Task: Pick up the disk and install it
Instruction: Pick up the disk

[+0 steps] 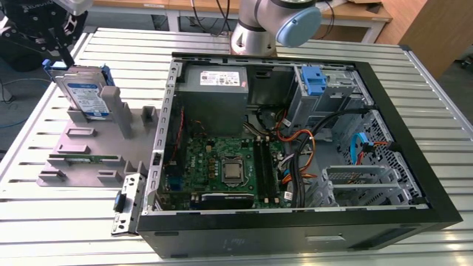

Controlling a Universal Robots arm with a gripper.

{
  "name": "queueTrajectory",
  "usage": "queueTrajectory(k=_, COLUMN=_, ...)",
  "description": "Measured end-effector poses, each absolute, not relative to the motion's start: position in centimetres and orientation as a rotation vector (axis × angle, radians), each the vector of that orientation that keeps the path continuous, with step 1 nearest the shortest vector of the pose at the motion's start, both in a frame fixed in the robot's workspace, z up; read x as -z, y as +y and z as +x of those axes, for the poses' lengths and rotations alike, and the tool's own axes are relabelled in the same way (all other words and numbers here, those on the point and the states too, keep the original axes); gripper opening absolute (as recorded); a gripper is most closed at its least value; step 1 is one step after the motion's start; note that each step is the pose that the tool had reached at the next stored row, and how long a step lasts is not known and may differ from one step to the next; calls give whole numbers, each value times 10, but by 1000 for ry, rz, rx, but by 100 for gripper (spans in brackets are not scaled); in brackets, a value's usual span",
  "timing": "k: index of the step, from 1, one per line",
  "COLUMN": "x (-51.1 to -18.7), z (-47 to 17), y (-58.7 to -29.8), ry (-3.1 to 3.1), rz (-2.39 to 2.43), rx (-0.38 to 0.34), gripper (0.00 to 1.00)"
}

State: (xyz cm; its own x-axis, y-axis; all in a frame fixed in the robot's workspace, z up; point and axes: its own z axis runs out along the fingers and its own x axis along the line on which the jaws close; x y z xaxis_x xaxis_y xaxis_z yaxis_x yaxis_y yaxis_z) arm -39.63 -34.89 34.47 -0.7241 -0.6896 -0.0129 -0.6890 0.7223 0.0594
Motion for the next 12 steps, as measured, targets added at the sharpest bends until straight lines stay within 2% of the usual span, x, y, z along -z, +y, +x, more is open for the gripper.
queueTrajectory(k=12, x=-344, z=-396, y=-349, ry=-2784, rz=1422, rx=97, gripper=11)
